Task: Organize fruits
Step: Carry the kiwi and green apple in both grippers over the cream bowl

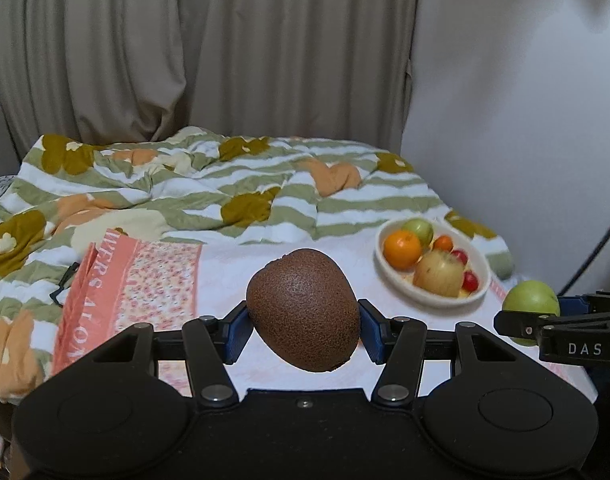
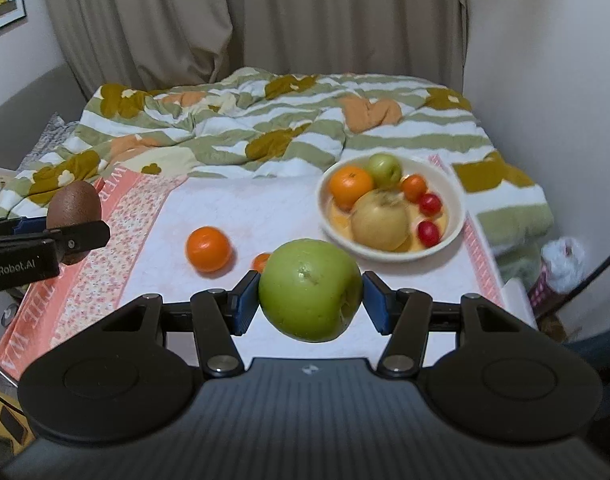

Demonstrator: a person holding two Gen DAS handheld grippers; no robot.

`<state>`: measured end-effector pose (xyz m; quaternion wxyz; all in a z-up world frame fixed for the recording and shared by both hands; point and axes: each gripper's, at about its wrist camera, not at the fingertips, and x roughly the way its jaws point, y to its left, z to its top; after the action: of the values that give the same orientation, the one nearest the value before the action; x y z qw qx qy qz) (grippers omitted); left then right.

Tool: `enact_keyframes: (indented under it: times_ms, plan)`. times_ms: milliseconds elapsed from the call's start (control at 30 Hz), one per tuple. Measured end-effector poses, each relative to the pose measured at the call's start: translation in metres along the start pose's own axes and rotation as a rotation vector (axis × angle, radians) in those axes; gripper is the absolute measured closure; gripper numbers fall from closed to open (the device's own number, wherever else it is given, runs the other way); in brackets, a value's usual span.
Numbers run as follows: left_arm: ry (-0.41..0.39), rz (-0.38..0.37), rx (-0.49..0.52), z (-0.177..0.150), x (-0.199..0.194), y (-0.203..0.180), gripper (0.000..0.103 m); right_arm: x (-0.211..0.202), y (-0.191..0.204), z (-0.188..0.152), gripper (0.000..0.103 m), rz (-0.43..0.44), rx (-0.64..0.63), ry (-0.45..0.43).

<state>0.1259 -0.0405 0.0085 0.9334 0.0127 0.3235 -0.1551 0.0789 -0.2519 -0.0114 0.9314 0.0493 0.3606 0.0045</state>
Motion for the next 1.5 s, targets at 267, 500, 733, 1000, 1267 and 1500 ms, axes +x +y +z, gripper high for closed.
enact_keyframes:
  times_ms: [267, 500, 733, 1000, 1267, 1500]
  plan:
    - [-0.022, 0.024, -0.038, 0.018, 0.021, -0.063, 0.043, 0.004, -0.073, 0.024, 0.033, 0.027, -0.056, -0.023]
    - [-0.009, 0.062, -0.037, 0.034, 0.055, -0.104, 0.043, 0.03, -0.122, 0.042, 0.033, 0.047, -0.083, -0.006]
    - [0.028, 0.018, 0.005, 0.056, 0.099, -0.131, 0.043, 0.058, -0.155, 0.056, 0.033, 0.024, -0.048, 0.019]
    - [0.107, -0.067, 0.103, 0.077, 0.165, -0.161, 0.043, 0.083, -0.182, 0.075, 0.033, -0.025, 0.023, 0.031]
    - [0.222, -0.119, 0.203, 0.079, 0.228, -0.185, 0.043, 0.105, -0.199, 0.08, 0.033, -0.054, 0.088, 0.053]
    - [0.259, -0.134, 0.244, 0.077, 0.258, -0.193, 0.043, 0.119, -0.207, 0.08, 0.033, -0.068, 0.115, 0.072]
